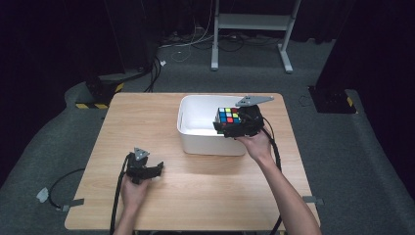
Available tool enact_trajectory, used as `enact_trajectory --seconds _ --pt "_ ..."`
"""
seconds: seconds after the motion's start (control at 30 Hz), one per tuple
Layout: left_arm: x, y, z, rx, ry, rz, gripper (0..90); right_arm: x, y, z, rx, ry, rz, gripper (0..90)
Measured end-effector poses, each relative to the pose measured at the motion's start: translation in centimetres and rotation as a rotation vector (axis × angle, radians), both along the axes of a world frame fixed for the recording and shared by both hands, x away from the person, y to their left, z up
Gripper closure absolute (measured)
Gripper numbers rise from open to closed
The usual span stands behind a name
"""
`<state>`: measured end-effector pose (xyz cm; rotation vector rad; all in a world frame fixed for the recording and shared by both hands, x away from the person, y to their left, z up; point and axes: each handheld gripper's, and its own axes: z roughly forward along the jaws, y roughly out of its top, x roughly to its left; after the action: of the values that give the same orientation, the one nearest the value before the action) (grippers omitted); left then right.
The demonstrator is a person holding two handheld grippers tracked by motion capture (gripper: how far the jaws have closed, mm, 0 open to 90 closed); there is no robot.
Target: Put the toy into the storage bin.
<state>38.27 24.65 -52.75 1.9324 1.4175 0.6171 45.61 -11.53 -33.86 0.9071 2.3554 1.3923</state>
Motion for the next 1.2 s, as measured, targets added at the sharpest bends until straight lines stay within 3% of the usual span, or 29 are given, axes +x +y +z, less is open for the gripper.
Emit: enact_trajectory --seconds 0.33,1.2 --pt "0.0 0.0 0.0 -0.001 0.000 0.000 19.1 1.9 0.9 -0.7 -0.020 0.033 -0.028 13.9" --pt "0.0 0.0 0.0 -0.003 -0.001 0.004 19.6 5.6 4.8 -0.2 -0.067 0.034 -0.069 13.9"
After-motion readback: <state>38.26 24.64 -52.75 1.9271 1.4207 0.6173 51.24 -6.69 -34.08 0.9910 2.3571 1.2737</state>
